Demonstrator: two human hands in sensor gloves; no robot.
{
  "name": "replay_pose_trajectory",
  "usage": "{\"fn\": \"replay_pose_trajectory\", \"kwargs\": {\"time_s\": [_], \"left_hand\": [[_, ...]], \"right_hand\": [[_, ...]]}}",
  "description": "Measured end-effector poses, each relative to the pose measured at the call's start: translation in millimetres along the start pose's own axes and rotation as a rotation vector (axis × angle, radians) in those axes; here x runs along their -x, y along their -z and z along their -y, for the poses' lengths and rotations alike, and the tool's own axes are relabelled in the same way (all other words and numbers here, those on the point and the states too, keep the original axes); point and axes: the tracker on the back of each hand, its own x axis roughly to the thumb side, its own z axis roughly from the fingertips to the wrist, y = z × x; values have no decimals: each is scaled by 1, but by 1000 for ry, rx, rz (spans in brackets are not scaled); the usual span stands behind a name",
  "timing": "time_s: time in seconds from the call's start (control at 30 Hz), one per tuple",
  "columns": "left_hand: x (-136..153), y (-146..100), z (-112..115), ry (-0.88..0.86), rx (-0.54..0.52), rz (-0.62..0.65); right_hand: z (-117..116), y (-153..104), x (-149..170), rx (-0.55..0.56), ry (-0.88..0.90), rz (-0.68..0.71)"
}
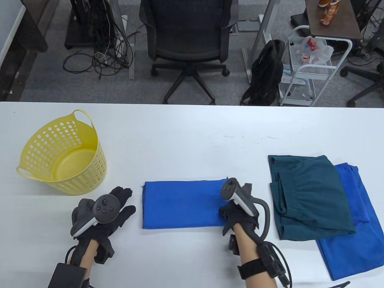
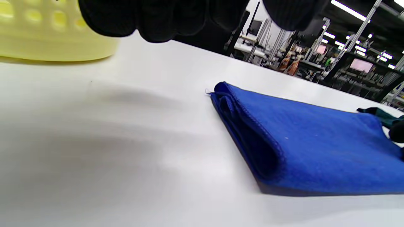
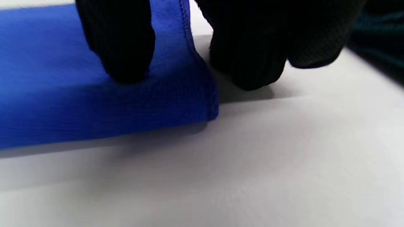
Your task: Fold and stack clothes and towels from laundry basket
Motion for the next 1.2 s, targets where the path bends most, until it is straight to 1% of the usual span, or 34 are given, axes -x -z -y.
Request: {"fn": "replay_pose_trajectory", "kwargs": {"time_s": [0.03,0.07,0.1,0.13,0.17,0.23,0.27,0.3,0.33,0.37,0.4,0.43,0.47,0.5,0.53,0.6,0.63,0.67,0.7,0.73,0.77,0.8,0.83,0.9,0.97,1.03,1.1,1.13,1.17,1.2], "left_hand": [[1,-6,2,-8,-30,7],[3,-8,4,-7,-45,11],[5,-10,6,12,-39,10],[7,-10,6,25,-38,6],[9,-11,6,26,-64,3],[13,-14,9,2,-130,16],[14,-15,11,-5,-146,27],[14,-16,12,-4,-146,40],[14,-16,13,2,-141,41],[13,-16,13,7,-139,40],[12,-15,13,4,-134,44],[12,-14,13,-7,-129,49],[12,-13,13,-25,-119,56],[12,-13,13,-32,-114,58],[12,-12,14,-39,-108,61],[13,-12,15,-37,-103,61],[13,-11,16,-31,-96,59],[13,-10,16,-30,-92,59],[13,-10,17,-31,-87,61],[13,-10,17,-33,-85,64],[13,-9,18,-34,-82,65],[13,-9,19,-28,-76,68],[13,-9,19,-23,-73,70],[12,-10,20,-6,-71,72],[12,-10,20,10,-74,67],[13,-11,20,19,-81,64],[13,-11,20,23,-85,61],[13,-11,20,22,-87,60],[14,-11,20,19,-88,60],[14,-11,20,17,-89,60]], "right_hand": [[-1,2,-1,-43,130,-16],[-2,-1,-4,-41,199,-88],[-2,1,-7,-44,196,-112],[-3,1,-8,-74,211,-139],[-8,-1,-12,-66,249,-172],[-15,-4,-17,-5,268,-161],[-15,-7,-20,45,260,-148],[-15,-8,-20,35,239,-107],[-13,-9,-18,-6,253,-83],[-10,-10,-11,-85,357,-25],[-6,-11,-2,-140,478,34],[-2,-13,6,-146,554,73],[1,-14,21,-167,686,123],[0,-14,28,-192,767,165],[-5,-12,43,-256,917,276],[-16,-12,60,-356,1080,366],[-23,-11,69,-358,1118,415],[-28,-11,73,-352,1119,421],[-35,-8,76,-327,1118,460],[-37,-5,78,-316,1118,477],[-36,-3,80,-327,1117,463],[-36,-2,80,-316,1103,477],[-36,-1,80,-291,1078,491],[-37,0,77,-240,990,474],[-34,-1,76,-196,952,496],[-27,-4,78,-162,975,517],[-15,-10,83,-83,979,513],[-4,-16,86,-27,924,506],[11,-26,89,52,804,506],[25,-34,89,107,694,501]]}}
